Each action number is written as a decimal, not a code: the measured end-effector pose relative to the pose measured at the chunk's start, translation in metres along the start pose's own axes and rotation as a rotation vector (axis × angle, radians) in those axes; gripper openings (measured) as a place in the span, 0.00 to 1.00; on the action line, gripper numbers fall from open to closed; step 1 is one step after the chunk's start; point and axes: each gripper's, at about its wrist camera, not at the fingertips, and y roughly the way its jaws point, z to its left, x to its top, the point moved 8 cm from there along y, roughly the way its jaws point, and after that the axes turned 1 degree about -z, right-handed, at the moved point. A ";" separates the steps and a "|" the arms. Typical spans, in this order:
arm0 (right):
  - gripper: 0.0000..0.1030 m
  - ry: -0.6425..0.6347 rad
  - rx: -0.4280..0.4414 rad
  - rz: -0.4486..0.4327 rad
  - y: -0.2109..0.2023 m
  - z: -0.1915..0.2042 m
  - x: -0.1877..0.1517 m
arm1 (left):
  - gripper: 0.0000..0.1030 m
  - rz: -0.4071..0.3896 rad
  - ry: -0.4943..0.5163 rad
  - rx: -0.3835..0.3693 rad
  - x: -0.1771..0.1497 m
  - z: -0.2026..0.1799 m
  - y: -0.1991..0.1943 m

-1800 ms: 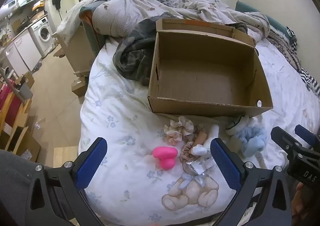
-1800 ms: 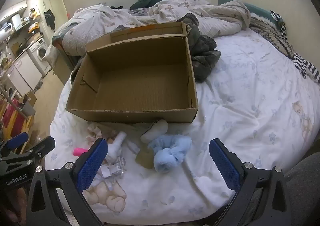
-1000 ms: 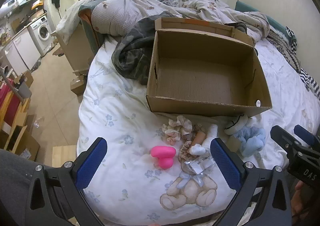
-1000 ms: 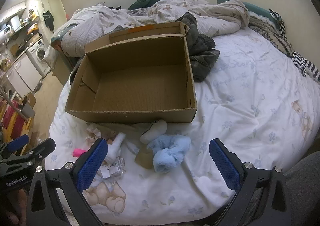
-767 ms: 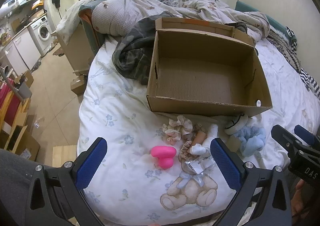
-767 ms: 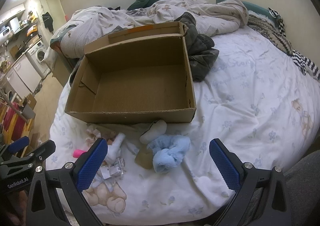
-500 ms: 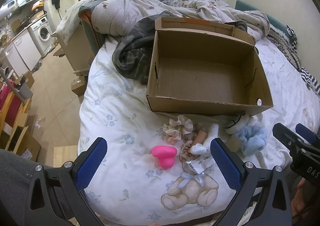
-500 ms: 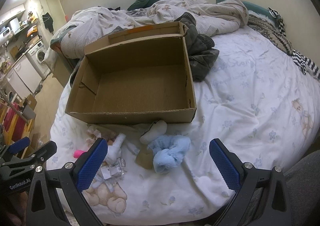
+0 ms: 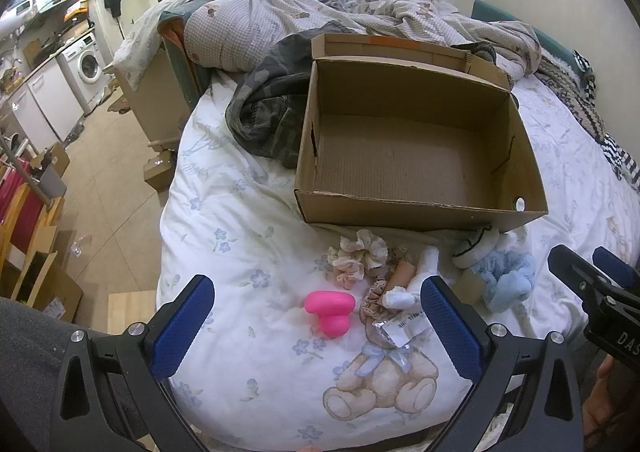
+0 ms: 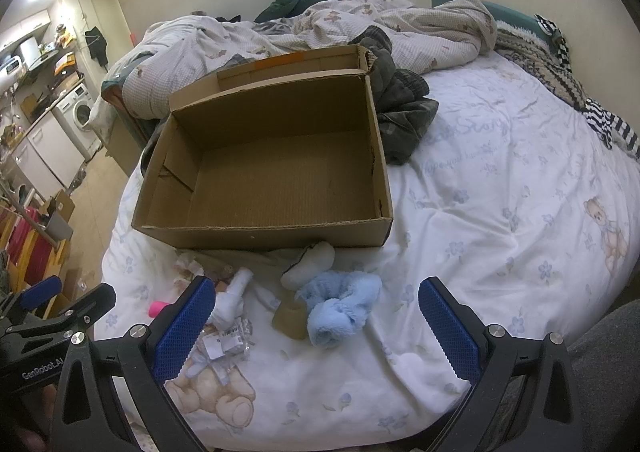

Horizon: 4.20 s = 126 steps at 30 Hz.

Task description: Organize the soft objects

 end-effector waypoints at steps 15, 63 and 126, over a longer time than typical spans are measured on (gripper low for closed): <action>1.00 0.004 0.003 -0.002 -0.001 0.001 0.001 | 1.00 0.001 -0.001 0.000 -0.001 0.001 0.000; 1.00 -0.011 0.090 0.043 -0.013 0.012 0.026 | 1.00 0.084 -0.003 0.003 0.014 0.009 -0.013; 0.15 0.130 0.390 0.250 0.007 -0.003 0.054 | 0.43 0.293 -0.120 0.006 0.034 0.046 0.055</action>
